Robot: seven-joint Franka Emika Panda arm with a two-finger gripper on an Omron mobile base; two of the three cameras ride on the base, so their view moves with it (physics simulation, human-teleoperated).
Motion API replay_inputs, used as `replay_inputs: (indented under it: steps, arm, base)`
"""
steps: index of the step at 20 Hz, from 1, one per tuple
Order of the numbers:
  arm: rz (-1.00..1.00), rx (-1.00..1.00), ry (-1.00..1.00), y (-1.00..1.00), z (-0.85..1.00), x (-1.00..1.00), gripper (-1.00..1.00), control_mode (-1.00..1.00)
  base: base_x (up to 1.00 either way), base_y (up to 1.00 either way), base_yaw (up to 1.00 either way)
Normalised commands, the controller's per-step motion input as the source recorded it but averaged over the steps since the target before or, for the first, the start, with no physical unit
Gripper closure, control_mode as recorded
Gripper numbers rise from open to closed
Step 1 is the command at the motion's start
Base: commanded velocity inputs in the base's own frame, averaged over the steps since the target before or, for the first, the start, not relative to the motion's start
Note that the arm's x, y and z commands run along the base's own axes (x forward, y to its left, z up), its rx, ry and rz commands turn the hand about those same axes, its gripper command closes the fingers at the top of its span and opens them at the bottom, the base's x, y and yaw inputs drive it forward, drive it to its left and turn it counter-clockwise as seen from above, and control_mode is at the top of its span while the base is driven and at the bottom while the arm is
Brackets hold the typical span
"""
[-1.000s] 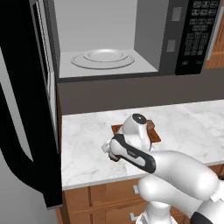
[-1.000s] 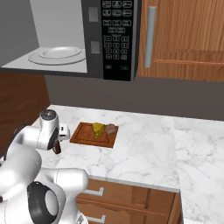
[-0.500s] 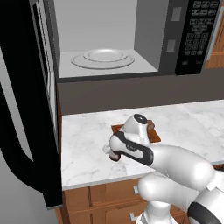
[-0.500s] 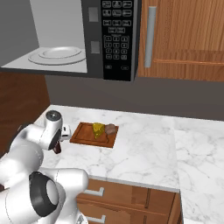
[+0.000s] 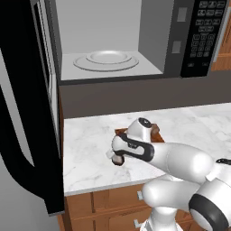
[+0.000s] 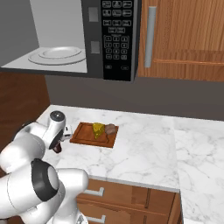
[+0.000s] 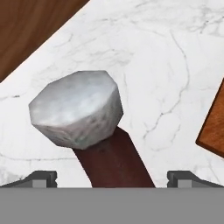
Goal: Retrieve the reheated potato from the microwave, then place the potato, cheese, and condiment on the cutting board.
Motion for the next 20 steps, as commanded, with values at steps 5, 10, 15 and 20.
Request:
replay_inputs:
  steps: [5, 10, 15, 20]
  arm:
    - [0.06, 0.01, 0.0, 0.0, -0.09, 0.0, -1.0, -1.0]
    - [0.05, 0.02, 0.0, 0.03, -0.14, 0.0, 1.0, -1.0]
    - [0.02, 0.01, 0.01, 0.0, -0.16, -0.04, 1.0, -1.0]
    - [0.0, 0.0, 0.0, -0.04, -0.1, -0.09, 1.0, -1.0]
  base:
    - [0.0, 0.0, 0.0]
    - [0.0, 0.0, 0.0]
    - [0.0, 0.0, 0.0]
    - [0.0, 0.0, 0.0]
